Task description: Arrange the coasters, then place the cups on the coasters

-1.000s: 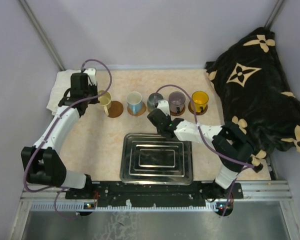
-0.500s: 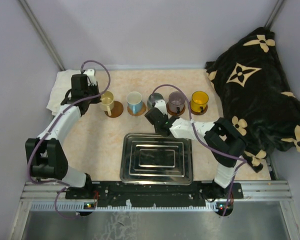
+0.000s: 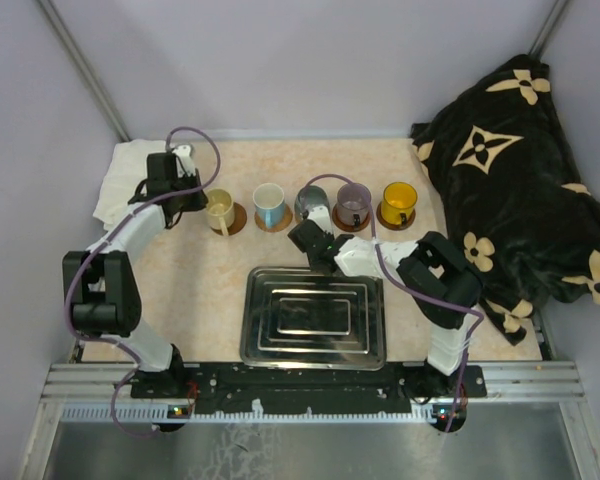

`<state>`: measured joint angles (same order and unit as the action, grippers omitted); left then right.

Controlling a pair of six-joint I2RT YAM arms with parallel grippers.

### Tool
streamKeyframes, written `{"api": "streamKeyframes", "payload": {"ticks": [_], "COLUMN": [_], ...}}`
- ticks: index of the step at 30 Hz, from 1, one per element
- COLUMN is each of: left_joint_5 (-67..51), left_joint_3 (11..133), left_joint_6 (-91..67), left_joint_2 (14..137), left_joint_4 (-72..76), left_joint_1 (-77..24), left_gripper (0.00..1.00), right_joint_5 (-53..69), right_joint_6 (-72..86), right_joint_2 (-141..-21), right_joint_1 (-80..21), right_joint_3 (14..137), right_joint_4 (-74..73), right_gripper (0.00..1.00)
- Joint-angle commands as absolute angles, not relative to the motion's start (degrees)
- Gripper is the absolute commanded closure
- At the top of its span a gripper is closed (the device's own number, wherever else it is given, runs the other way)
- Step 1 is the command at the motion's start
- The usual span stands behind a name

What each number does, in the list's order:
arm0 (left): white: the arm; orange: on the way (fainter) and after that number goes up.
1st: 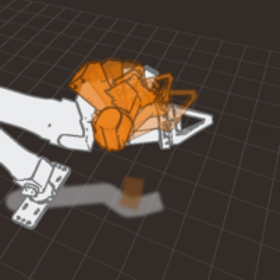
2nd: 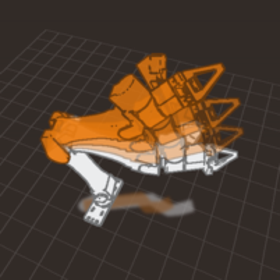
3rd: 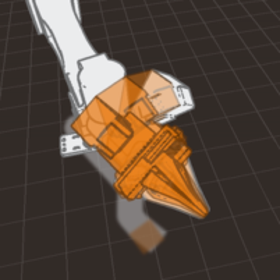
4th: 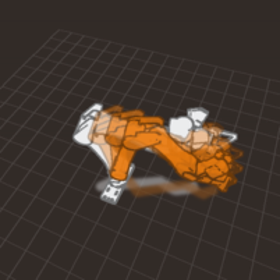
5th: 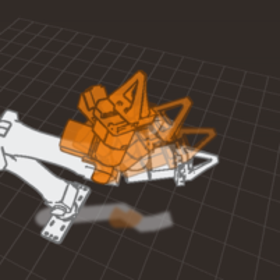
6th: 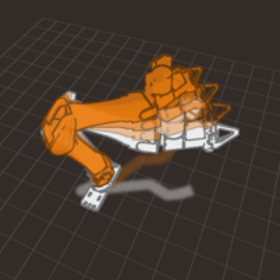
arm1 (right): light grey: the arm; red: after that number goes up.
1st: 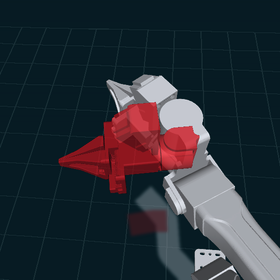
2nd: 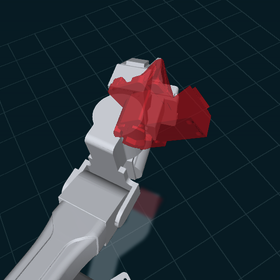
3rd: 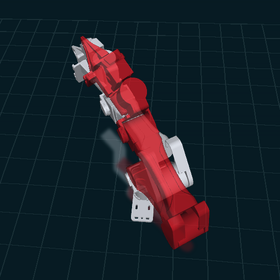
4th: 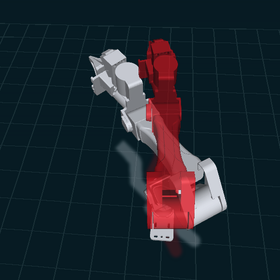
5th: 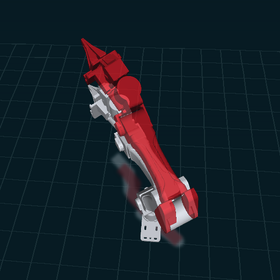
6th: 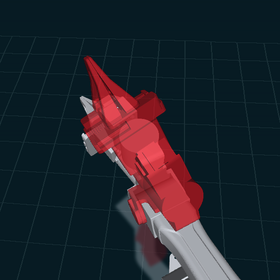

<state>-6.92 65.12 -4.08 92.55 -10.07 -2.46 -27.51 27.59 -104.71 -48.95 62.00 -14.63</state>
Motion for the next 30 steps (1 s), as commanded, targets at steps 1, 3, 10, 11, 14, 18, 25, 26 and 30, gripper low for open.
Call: {"api": "streamKeyframes", "payload": {"ticks": [1, 3, 10, 11, 14, 18, 25, 26, 30], "left_joint_5": [-10.44, -11.11, -12.53, -12.77, -13.93, -15.72, -18.41, -18.87, -19.97], "left_joint_3": [68.93, 69.32, 70.82, 71.11, 72.45, 74.09, 74.82, 74.96, 75.56], "left_joint_6": [-4.64, -4.19, -1.67, -1.42, -0.84, -0.15, 0.90, 1.22, 2.09], "left_joint_2": [92.73, 93.39, 95.35, 95.74, 97.20, 99.04, 99.94, 100.00, 100.17], "left_joint_4": [-4.90, -5.17, -6.04, -6.18, -6.63, -7.59, -8.93, -9.33, -10.49], "left_joint_1": [-2.08, -2.03, -1.96, -1.86, -1.65, -1.20, -0.92, -0.86, -0.63], "left_gripper": [0.80, 0.80, 0.80, 0.80, 0.80, 0.80, 0.80, 0.80, 0.80], "right_joint_5": [-27.12, -26.95, -24.80, -24.48, -24.25, -24.35, -24.36, -24.37, -24.56], "right_joint_6": [28.03, 28.48, 29.93, 30.15, 30.86, 31.29, 31.64, 31.70, 31.80], "right_joint_2": [-104.72, -104.49, -103.23, -103.08, -102.54, -101.97, -101.88, -101.87, -101.93], "right_joint_1": [-48.17, -48.23, -48.23, -48.29, -48.39, -48.60, -48.73, -48.77, -48.79], "right_joint_3": [62.87, 62.34, 60.47, 60.12, 59.33, 58.54, 57.80, 57.73, 57.56], "right_joint_4": [-13.62, -13.60, -13.23, -13.22, -13.16, -13.24, -13.34, -13.25, -13.26], "right_gripper": [0.84, 0.85, 0.85, 0.86, 0.86, 0.86, 0.86, 0.86, 0.86]}}
